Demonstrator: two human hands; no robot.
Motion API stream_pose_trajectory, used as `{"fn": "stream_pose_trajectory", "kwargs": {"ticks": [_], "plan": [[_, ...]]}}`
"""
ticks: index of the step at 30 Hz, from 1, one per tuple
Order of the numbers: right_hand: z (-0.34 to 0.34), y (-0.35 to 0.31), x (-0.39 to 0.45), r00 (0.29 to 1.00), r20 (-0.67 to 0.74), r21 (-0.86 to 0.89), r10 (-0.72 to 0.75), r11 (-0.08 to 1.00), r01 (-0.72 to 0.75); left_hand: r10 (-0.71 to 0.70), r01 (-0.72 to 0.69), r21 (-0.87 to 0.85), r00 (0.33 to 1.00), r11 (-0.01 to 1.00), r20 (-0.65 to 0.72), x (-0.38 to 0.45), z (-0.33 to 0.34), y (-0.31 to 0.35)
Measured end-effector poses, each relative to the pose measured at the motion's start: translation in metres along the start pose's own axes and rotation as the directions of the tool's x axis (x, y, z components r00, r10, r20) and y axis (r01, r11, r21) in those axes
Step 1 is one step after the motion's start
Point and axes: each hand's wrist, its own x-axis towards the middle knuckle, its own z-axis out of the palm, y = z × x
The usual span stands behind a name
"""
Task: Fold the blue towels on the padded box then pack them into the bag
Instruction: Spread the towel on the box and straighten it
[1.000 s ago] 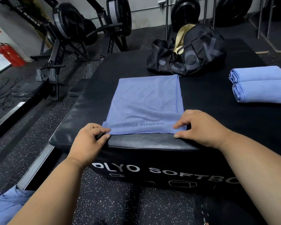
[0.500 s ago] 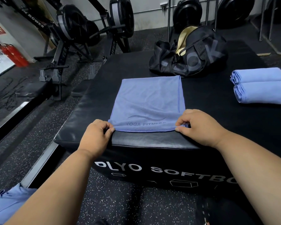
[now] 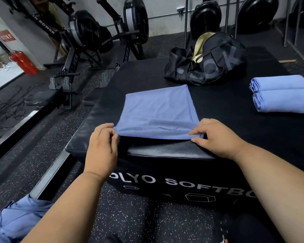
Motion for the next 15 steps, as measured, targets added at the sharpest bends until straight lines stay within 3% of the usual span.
{"fn": "stream_pose_trajectory", "kwargs": {"ticks": [7, 11, 15], "plan": [[-0.001, -0.006, -0.006, 0.996, -0.083, 0.042, 0.042, 0.998, -0.039, -0.122, 0.124, -0.011, 0.988, 0.992, 0.095, -0.009, -0.009, 0.008], [-0.009, -0.003, -0.009, 0.988, -0.129, 0.159, 0.086, 0.985, -0.065, -0.135, 0.140, -0.019, 0.979, 0.990, 0.156, -0.022, -0.008, -0.002], [-0.014, 0.003, -0.014, 0.994, -0.078, 0.150, 0.076, 0.987, -0.064, -0.184, 0.206, -0.067, 0.952, 0.976, 0.243, -0.033, -0.002, -0.010]]}}
